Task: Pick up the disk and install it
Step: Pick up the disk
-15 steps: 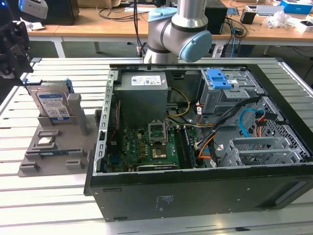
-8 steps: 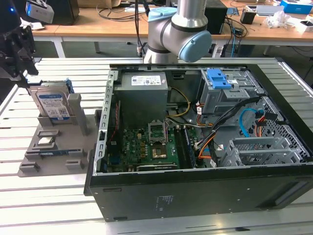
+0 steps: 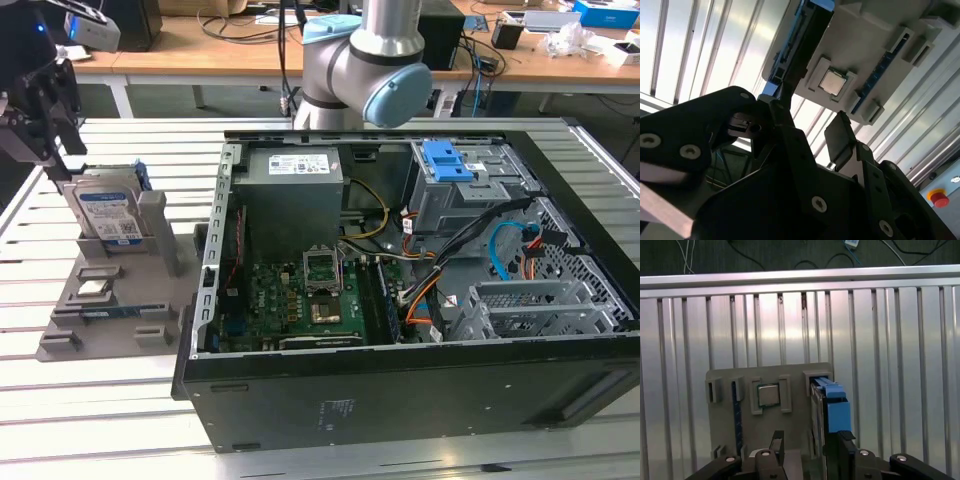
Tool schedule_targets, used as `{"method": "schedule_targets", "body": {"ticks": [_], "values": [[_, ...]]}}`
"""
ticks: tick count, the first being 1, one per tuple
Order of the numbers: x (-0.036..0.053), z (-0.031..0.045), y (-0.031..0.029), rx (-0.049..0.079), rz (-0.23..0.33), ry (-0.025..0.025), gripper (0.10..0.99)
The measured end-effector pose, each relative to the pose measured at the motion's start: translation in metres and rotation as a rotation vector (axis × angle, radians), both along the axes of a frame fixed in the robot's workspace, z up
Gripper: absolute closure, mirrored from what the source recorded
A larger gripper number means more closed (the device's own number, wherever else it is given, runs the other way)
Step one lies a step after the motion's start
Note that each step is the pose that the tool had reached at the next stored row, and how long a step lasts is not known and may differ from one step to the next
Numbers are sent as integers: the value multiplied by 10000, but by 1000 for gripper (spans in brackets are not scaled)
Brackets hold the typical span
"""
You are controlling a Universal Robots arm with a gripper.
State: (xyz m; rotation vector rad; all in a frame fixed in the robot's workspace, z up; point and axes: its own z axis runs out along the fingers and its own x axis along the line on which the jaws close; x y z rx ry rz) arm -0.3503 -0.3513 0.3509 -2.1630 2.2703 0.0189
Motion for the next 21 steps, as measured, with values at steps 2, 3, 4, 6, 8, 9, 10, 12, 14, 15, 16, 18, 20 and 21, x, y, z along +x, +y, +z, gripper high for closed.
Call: {"method": "schedule_targets", "body": {"ticks": [2, 3, 4, 6, 8, 9, 10, 12, 14, 15, 16, 18, 20, 21], "values": [[3, -25, 53, 0, 31, 0, 545], [2, -54, 84, -5, 59, 2, 545], [3, -83, 111, -6, 94, 0, 545], [3, -143, 175, -11, 172, 1, 545], [3, -176, 198, -12, 195, -1, 545], [3, -192, 204, -13, 209, -1, 545], [4, -209, 206, -15, 222, 0, 545], [3, -249, 206, -16, 255, 0, 545], [3, -287, 208, -16, 293, 1, 545], [3, -306, 208, -16, 315, -1, 545], [3, -325, 209, -16, 336, -1, 545], [3, -361, 209, -16, 375, 0, 545], [3, -413, 211, -17, 432, 0, 545], [3, -432, 211, -16, 453, 0, 545]]}}
